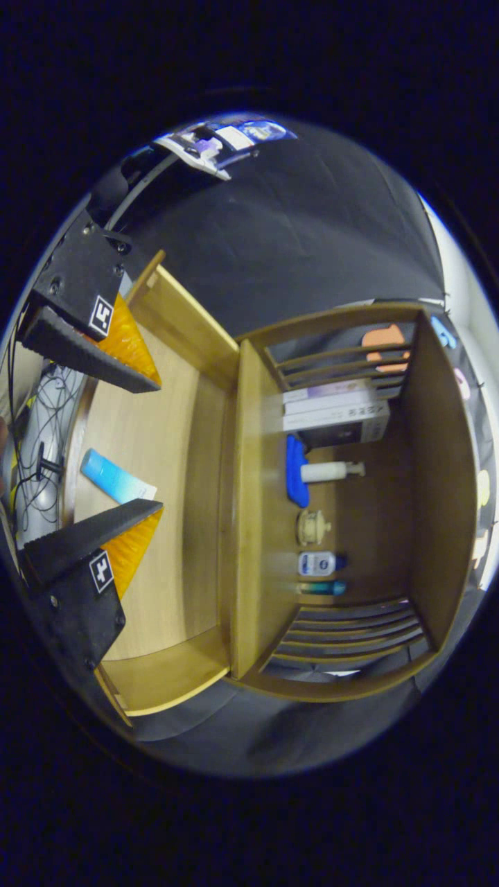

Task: Pull open the drawer, take out the items inside it, and place them on the countertop above the cabinet.

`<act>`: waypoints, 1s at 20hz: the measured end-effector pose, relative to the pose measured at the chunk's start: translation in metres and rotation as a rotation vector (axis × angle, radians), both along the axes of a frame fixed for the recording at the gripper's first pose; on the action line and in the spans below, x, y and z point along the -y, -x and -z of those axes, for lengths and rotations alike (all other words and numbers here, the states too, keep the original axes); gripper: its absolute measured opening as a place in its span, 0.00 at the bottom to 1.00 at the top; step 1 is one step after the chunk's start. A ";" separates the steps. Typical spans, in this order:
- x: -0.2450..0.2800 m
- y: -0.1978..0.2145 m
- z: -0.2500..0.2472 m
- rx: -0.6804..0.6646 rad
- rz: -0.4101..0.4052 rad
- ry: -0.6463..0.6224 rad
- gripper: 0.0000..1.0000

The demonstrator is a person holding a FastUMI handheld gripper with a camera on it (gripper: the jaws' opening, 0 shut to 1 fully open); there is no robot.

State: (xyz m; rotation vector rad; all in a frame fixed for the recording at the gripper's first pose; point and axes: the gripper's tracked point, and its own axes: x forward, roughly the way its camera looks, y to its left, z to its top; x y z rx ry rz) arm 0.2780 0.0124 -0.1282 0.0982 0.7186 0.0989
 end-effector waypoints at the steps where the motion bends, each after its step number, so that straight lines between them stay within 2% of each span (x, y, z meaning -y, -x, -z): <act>1: 0.003 -0.004 0.009 -0.067 0.035 0.000 0.97; 5: 0.004 -0.018 0.033 -0.229 0.073 -0.063 0.97; 11: 0.028 -0.030 0.074 -0.462 0.198 0.048 0.97; 17: 0.022 -0.023 0.098 -0.620 0.238 0.017 0.94; 20: 0.018 -0.017 0.104 -0.679 0.227 0.005 0.92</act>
